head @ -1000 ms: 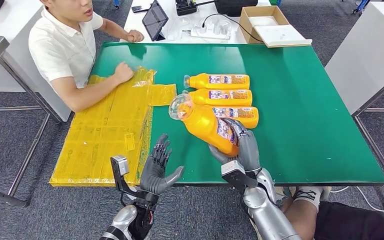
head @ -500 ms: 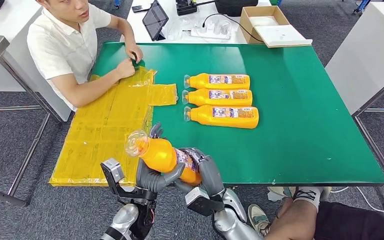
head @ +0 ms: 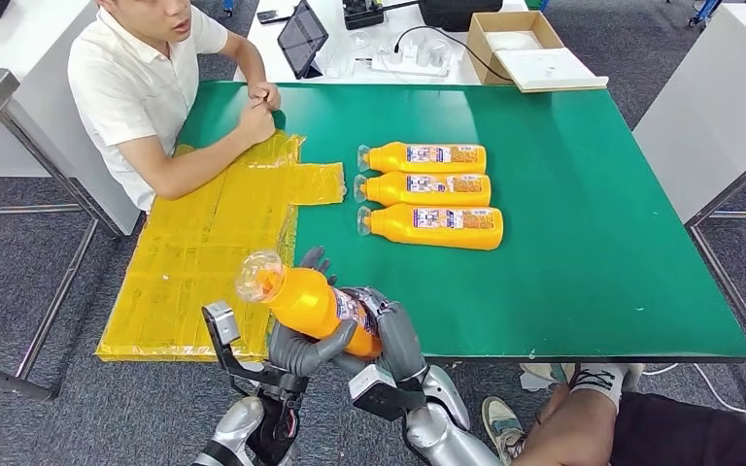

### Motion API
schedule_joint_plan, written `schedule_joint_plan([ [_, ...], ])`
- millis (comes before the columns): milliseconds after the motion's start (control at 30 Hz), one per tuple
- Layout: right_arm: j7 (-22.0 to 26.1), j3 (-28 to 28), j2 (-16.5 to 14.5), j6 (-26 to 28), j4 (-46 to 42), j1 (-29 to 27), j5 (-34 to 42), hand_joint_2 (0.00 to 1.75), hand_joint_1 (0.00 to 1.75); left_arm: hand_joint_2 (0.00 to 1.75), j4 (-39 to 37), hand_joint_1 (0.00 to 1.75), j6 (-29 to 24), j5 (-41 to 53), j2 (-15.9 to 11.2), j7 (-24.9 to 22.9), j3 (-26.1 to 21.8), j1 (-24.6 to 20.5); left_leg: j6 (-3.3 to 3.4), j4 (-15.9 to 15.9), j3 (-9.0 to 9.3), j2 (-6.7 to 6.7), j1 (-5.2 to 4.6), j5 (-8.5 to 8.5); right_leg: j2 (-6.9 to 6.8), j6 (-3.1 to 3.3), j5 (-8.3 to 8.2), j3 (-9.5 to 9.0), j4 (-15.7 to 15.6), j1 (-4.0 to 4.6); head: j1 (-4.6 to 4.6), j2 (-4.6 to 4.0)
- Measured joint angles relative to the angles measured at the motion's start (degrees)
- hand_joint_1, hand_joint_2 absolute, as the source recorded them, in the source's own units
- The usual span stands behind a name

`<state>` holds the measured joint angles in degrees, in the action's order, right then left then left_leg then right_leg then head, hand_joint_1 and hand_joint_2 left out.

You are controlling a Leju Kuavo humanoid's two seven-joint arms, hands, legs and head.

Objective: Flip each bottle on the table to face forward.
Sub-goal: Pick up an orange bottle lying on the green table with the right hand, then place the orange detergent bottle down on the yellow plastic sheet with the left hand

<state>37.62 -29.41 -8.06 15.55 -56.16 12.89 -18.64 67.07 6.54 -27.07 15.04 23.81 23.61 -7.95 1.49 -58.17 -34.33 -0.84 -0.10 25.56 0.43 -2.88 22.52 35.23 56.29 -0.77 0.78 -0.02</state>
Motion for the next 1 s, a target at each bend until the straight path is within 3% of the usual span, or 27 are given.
schedule_joint_plan([
  [33,0.0,-0.03,-0.01,0.08,0.08,0.02,0.06,1.75,1.72,1.75,-0.31,1.75,0.66,-0.72,-0.08,-0.54,0.0,-0.14,0.0,0.0,0.0,0.0,0.0,0.0,0.0,0.0,0.0,0.0,0.0,0.0,0.01,0.0],
  [100,0.0,-0.05,0.03,0.15,0.27,0.04,0.16,1.75,1.7,1.75,-1.02,1.75,2.34,-2.51,-0.35,-1.9,-0.01,-0.5,0.0,0.0,0.0,0.0,0.0,0.0,0.0,0.0,0.0,0.0,0.0,0.0,0.0,0.0],
  [233,0.0,-0.05,0.14,0.2,0.69,0.1,0.32,1.75,1.48,1.75,-3.04,1.75,5.53,-5.43,-0.91,-3.87,-0.02,-1.63,0.0,0.0,0.0,-0.01,-0.01,-0.01,0.0,0.0,-0.01,-0.01,0.0,-0.01,0.01,0.0],
  [333,0.0,-0.05,0.15,0.25,1.08,0.2,0.46,1.75,1.48,1.75,-4.35,1.75,6.4,-5.96,-1.16,-4.16,0.01,-2.4,0.0,0.0,0.0,-0.01,-0.01,-0.01,0.0,0.0,-0.01,-0.01,0.0,-0.01,0.01,0.0],
  [433,0.0,-0.05,0.15,0.25,1.4,0.25,0.51,1.75,0.44,1.75,-5.22,1.75,6.64,-6.02,-1.29,-4.12,0.03,-2.91,0.0,0.0,0.0,-0.01,-0.01,-0.01,0.0,0.0,-0.01,-0.01,0.01,-0.01,0.01,0.0],
  [467,0.0,-0.05,0.14,0.25,1.49,0.25,0.51,1.31,0.07,1.75,-5.41,1.75,6.67,-6.04,-1.31,-4.11,0.03,-3.08,0.0,0.0,-0.01,-0.01,-0.01,-0.01,0.0,0.0,-0.01,-0.01,0.01,-0.01,0.01,0.0],
  [500,-0.04,-0.05,0.1,0.23,1.57,0.25,0.54,0.87,0.0,1.75,-5.59,1.75,6.68,-6.07,-1.31,-4.09,0.04,-3.25,0.0,0.0,-0.01,-0.01,0.0,0.0,-0.01,0.0,0.0,-0.01,0.01,-0.01,0.01,0.0],
  [567,-0.22,-0.1,0.0,0.26,1.72,0.2,0.44,0.0,0.0,1.75,-5.85,1.75,6.65,-6.19,-1.31,-4.0,0.01,-3.54,0.0,0.0,-0.01,-0.01,0.0,0.0,-0.01,0.0,0.0,-0.01,0.01,-0.01,0.01,0.0],
  [1000,-0.39,-1.29,-0.14,3.27,2.04,-0.25,-1.76,0.0,0.0,1.75,-6.06,1.75,5.38,-5.91,-1.31,-2.26,-0.43,-3.92,0.0,0.0,0.0,-0.01,0.0,-0.01,0.0,0.0,-0.01,-0.01,0.01,-0.01,0.01,0.0],
])
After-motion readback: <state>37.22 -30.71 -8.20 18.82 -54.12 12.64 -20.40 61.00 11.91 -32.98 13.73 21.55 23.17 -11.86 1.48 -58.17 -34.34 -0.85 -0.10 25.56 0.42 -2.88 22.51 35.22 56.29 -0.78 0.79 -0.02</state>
